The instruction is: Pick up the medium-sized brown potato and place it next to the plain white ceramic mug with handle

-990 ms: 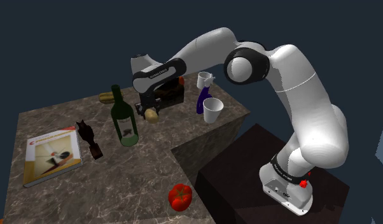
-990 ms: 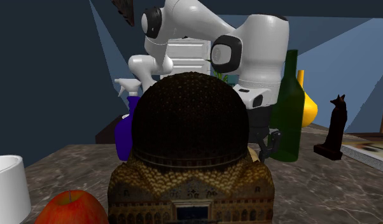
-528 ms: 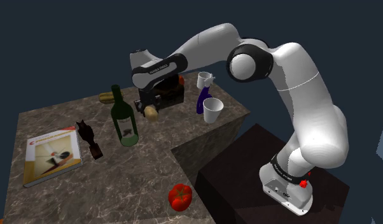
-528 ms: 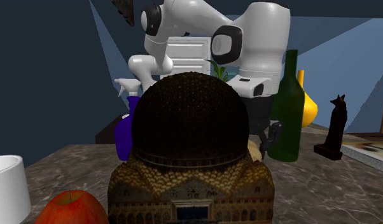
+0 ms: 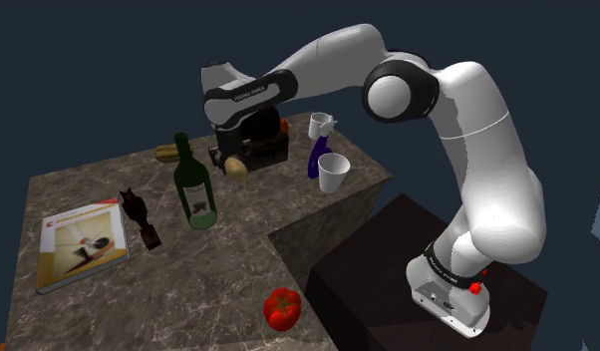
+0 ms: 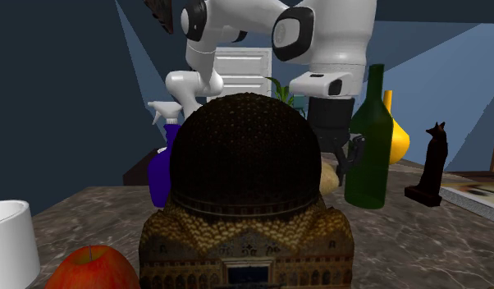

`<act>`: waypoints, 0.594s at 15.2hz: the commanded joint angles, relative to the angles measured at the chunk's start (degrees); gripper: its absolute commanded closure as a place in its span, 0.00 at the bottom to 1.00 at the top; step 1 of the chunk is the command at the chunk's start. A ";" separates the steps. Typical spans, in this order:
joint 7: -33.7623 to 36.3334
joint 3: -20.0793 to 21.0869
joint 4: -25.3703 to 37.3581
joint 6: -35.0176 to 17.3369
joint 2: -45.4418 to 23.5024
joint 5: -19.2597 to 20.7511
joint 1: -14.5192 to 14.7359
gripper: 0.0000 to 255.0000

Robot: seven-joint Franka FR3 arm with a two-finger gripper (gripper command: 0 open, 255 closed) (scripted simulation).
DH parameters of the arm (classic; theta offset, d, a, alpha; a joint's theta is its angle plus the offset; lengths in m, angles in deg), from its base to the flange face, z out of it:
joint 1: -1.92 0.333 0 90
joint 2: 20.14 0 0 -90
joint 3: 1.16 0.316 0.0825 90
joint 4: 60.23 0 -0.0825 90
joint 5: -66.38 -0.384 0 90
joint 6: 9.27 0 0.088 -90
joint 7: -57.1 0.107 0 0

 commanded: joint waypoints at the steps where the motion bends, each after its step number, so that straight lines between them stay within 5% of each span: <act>1: 0.02 0.08 0.11 1.02 0.90 -0.09 -0.03 1.00; 9: 0.00 0.33 1.71 5.40 3.69 -0.41 -0.13 1.00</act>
